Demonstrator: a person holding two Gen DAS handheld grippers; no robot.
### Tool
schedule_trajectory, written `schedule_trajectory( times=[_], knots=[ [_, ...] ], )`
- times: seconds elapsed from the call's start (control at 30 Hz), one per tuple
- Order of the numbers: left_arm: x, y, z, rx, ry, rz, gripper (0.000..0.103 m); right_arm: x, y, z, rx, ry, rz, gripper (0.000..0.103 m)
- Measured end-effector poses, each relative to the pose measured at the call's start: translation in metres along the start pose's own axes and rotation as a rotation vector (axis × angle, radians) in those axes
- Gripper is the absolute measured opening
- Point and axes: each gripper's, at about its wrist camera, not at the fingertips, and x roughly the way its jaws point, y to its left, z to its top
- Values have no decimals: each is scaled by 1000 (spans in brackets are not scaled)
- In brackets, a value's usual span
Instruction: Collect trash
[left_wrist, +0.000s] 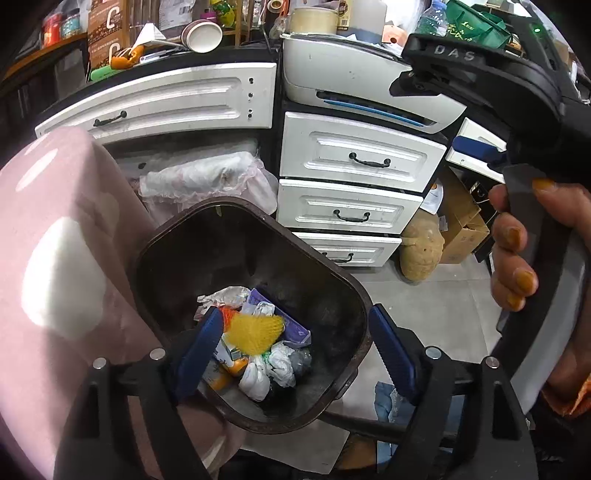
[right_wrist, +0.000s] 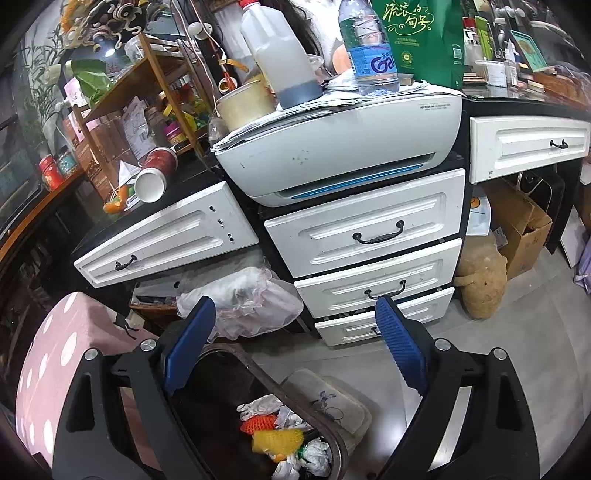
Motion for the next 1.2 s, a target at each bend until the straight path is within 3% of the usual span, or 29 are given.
schedule_trajectory(
  times=[0.13, 0.27, 0.5, 0.63, 0.83, 0.97, 1.07, 1.2],
  knots=[
    [-19, -3, 0, -4, -37, 0, 88, -6, 5, 0, -22, -24, 2, 87],
    [-55, -5, -2, 3, -130, 17, 97, -26, 18, 1, -79, -102, 3, 91],
    [-126, 2, -21, 46, -299, 176, 98, -73, 62, -12, -209, -151, 44, 97],
    [-165, 14, -42, -1, -395, 276, 98, -102, 86, -41, -292, -124, 70, 97],
    [-204, 28, -69, -108, -459, 443, 98, -162, 98, -113, -441, -163, 129, 97],
    [-224, 25, -93, -144, -506, 532, 98, -205, 94, -151, -542, -248, 175, 97],
    [-236, 18, -111, -166, -528, 605, 98, -231, 88, -164, -546, -303, 205, 97],
    [-252, 16, -127, -217, -578, 623, 98, -260, 75, -172, -529, -385, 253, 97]
  ],
)
